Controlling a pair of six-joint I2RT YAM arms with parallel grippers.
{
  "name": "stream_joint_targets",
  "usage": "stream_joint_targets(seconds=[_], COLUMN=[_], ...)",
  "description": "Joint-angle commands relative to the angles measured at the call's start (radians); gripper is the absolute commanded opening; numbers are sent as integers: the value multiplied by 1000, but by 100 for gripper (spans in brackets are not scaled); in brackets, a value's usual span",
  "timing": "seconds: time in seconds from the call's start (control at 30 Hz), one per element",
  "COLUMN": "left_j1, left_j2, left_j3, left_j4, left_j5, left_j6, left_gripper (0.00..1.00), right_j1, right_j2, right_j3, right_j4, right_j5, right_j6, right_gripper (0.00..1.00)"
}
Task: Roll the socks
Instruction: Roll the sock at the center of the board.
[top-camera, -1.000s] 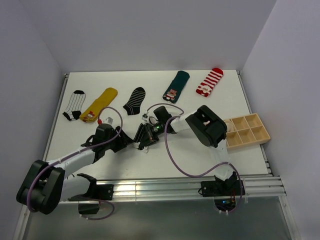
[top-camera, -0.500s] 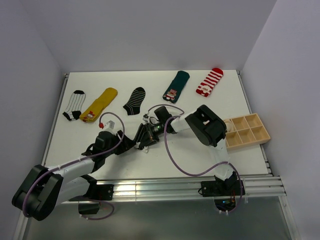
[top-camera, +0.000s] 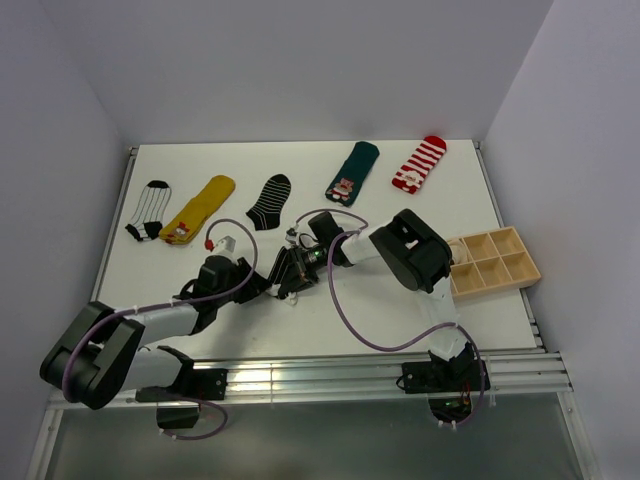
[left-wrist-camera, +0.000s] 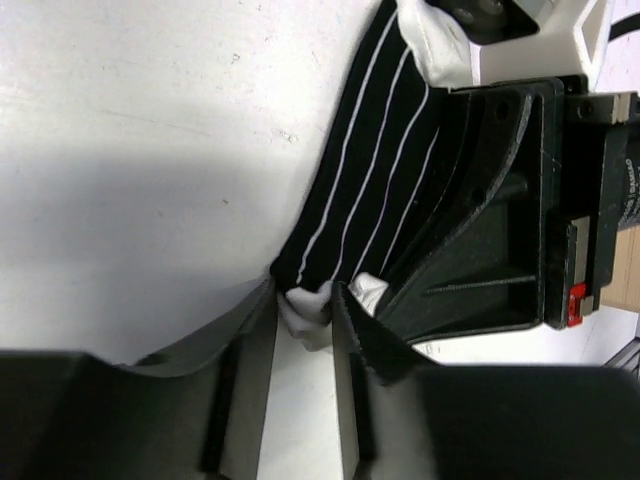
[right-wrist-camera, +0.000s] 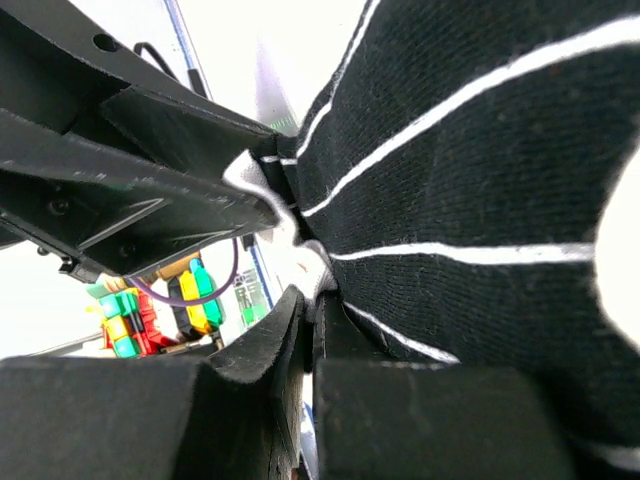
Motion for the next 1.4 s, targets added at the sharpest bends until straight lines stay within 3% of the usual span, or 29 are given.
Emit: stream_joint_targets(seconds=[0.0, 0.2, 0.23, 0.27, 0.43, 0.63, 0.9, 1.17, 1.37], left_j1=[-11, -12, -12, -12, -11, -9, 11, 20, 21], left_j2=[42, 88, 89, 91, 83, 129, 264, 309, 318], left_j3=[18, 54, 65, 76, 182, 324, 458, 544, 561], left_j4=[-29, -85, -103, -147, -327, -548, -643, -715, -732], left_j5=[-38, -46, -49, -46, -46, -32, 40, 71, 79], left_j6=[32, 9, 6, 7, 25, 68, 114, 163, 180], left_gripper=[31, 10, 1, 0, 0, 0, 0, 0, 0], right_j1=[-9, -7, -7, -7, 12, 68, 276, 526, 579], right_j2=[23, -1, -16, -26, -147, -322, -569, -546, -440], right_j3=[20, 26, 25, 26, 9, -43, -239, -223, -146], right_j4=[-22, -65, -71, -97, -193, -246, -97, -69, -65], right_j5=[17, 55, 73, 86, 224, 509, 1090, 1416, 1514], right_j6=[1, -51, -63, -97, -255, -408, -567, -694, -778], right_gripper=[0, 0, 0, 4, 26, 39, 36, 36, 39])
